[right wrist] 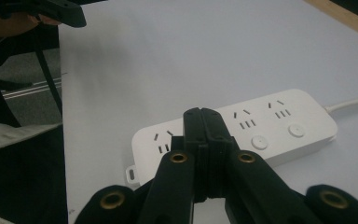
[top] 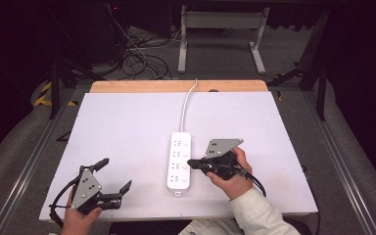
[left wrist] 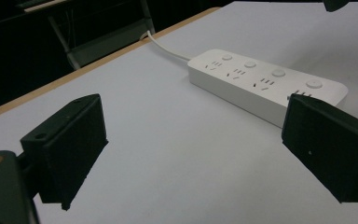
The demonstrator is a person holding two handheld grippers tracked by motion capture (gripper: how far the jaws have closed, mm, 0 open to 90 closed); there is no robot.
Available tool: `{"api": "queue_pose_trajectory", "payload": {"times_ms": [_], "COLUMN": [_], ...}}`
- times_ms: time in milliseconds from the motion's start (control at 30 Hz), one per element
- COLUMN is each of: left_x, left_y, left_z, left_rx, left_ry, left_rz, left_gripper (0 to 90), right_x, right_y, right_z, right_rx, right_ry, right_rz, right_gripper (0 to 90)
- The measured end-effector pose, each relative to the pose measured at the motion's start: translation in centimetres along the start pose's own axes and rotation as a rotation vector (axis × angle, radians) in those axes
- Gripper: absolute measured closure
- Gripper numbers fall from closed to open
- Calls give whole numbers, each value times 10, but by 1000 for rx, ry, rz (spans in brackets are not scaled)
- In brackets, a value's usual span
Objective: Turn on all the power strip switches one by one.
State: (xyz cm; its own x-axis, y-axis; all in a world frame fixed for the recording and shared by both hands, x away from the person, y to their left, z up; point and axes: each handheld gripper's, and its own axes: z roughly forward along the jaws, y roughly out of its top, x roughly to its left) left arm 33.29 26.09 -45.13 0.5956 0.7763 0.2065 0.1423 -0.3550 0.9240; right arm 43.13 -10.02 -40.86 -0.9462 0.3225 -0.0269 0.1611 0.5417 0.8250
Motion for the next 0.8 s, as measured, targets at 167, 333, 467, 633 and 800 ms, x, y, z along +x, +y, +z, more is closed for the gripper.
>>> {"api": "queue_pose_trajectory", "payload": {"times_ms": [167, 333, 467, 633, 800], "left_x": [1, 1, 2, 2, 2], "left_y": [0, 0, 0, 0, 0], "left_z": [0, 0, 0, 0, 0], "left_rx": [2, 3, 4, 6, 7], "left_ry": [-3, -4, -4, -2, -1], "left_rz": [0, -5, -7, -5, -5], "left_gripper": [71, 71, 71, 71, 71], "right_x": [-2, 2, 7, 6, 6], "right_y": [0, 1, 3, 0, -4], "right_z": [10, 17, 24, 31, 41], "right_rx": [23, 56, 77, 100, 171], "right_ry": [18, -34, -36, -7, 24], "right_rz": [9, -16, -34, -19, -19], "right_gripper": [900, 900, 900, 900, 900]}}
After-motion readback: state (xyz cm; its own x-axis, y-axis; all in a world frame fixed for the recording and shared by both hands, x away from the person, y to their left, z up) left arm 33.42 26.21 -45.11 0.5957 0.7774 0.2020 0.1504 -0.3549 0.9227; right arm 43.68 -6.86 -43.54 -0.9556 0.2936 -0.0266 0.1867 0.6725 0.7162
